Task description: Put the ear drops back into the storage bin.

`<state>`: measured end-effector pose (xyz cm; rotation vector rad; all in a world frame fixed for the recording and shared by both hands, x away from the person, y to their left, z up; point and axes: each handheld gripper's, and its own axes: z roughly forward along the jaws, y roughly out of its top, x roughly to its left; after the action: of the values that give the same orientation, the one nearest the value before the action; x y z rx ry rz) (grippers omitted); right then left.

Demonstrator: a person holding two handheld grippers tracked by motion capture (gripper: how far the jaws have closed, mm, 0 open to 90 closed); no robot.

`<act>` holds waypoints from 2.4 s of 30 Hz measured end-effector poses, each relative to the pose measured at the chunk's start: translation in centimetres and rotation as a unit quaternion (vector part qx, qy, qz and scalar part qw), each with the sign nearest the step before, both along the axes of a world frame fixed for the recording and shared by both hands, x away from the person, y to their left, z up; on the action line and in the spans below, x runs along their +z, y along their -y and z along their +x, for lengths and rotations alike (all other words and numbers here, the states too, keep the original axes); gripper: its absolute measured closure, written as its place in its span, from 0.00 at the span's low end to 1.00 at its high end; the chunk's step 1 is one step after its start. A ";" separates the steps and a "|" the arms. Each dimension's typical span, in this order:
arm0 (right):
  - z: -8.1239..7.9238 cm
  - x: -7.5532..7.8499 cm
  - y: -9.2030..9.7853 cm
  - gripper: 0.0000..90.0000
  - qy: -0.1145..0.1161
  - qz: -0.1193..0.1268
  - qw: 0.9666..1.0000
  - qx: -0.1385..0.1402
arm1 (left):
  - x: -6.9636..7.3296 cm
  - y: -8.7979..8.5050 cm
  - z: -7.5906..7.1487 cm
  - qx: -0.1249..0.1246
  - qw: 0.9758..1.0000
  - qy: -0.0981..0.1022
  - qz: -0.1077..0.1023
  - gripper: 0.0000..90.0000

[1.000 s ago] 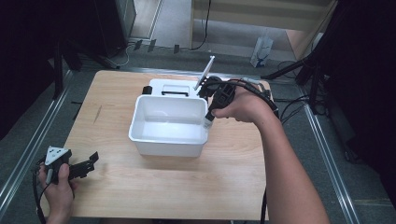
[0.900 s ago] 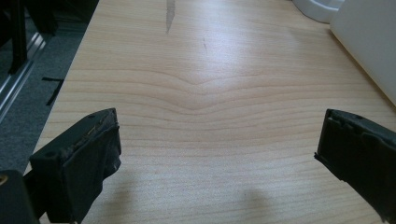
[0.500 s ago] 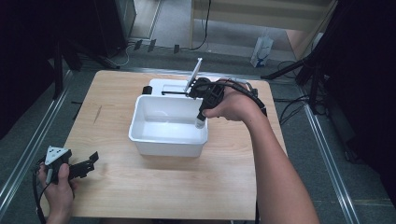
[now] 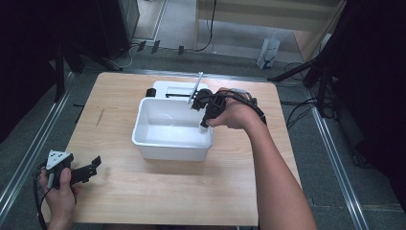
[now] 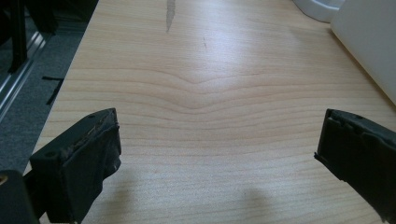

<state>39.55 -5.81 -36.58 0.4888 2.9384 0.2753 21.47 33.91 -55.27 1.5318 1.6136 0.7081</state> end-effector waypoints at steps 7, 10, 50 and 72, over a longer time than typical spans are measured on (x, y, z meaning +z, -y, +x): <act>0.3 -1.6 0.0 0.80 0.003 -0.010 1.000 0.009 | 0.0 0.0 0.0 -0.001 1.000 0.000 -0.001 0.00; 0.4 -2.3 -0.1 0.80 0.001 -0.012 1.000 0.018 | 0.0 0.0 0.0 -0.001 1.000 0.000 -0.001 0.00; 1.0 -7.4 -1.9 0.80 -0.013 -0.080 0.996 0.034 | 0.0 0.0 0.0 -0.001 1.000 0.000 -0.001 0.00; 0.0 -2.4 -0.9 0.47 0.003 0.004 1.000 -0.006 | 0.0 -0.1 0.1 -0.001 1.000 -0.002 -0.002 0.00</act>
<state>39.55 -4.87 -38.97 0.5053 2.9279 0.2865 21.53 33.98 -55.27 1.5314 1.6151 0.7011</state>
